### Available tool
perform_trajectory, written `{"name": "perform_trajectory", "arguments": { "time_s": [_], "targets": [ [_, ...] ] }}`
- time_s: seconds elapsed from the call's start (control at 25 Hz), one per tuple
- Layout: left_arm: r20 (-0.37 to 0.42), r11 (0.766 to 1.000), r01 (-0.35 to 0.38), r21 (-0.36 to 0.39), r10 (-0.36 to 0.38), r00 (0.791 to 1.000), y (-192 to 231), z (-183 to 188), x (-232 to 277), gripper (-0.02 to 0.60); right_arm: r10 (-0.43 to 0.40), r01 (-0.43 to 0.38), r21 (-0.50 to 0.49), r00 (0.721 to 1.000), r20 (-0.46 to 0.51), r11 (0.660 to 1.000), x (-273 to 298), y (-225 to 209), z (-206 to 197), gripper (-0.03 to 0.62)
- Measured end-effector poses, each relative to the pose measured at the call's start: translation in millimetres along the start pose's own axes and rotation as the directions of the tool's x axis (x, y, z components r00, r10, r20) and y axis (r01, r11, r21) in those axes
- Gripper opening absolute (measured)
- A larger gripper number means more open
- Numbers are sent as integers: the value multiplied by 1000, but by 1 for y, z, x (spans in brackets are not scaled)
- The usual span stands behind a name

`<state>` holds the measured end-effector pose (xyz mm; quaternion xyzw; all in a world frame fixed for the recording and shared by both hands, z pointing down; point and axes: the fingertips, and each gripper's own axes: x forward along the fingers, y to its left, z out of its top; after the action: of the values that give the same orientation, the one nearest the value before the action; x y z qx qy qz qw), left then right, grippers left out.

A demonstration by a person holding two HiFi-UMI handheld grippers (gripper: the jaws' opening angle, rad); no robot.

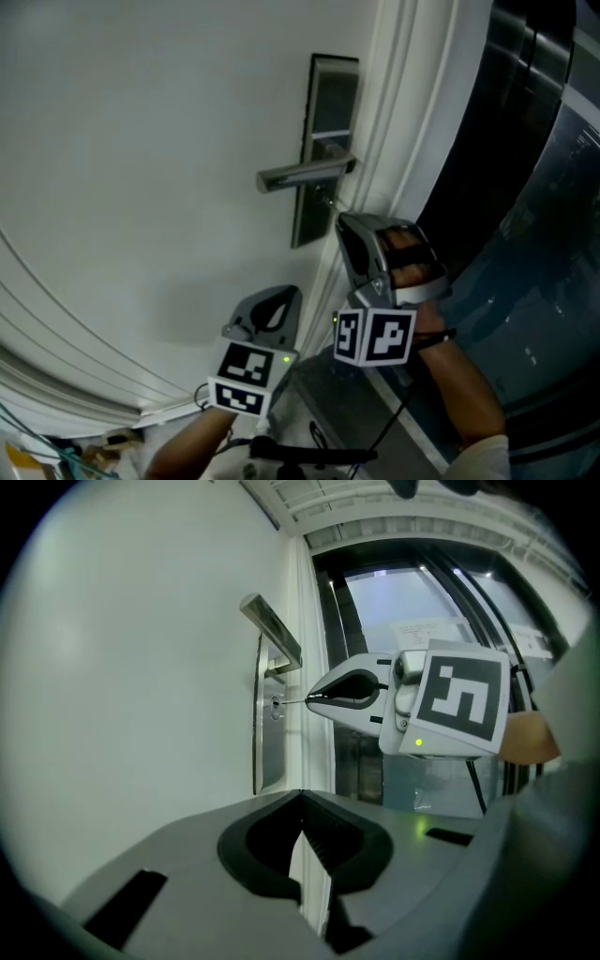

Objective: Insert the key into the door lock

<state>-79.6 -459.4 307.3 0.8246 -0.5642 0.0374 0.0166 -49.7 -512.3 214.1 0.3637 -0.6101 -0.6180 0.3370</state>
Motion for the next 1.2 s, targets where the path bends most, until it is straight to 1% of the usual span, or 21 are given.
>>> {"name": "perform_trajectory", "arguments": {
  "time_s": [0.44,0.56,0.84,1.2],
  "targets": [
    [4,1000,2,-8,-2,1000,5,0,2,12,9,-10,-106,1000,-5,994,15,-1,1,20],
    [4,1000,-1,-13,1,1000,6,-2,2,12,11,-13,-108,1000,-15,994,20,-2,-2,20],
    [3,1000,-7,-21,7,1000,9,-5,1,12,20,-23,-149,1000,-21,989,21,-2,-1,21],
    [-3,1000,-8,-23,8,1000,6,-7,1,12,36,-39,-149,999,-27,988,29,-4,3,20]
  ]
}}
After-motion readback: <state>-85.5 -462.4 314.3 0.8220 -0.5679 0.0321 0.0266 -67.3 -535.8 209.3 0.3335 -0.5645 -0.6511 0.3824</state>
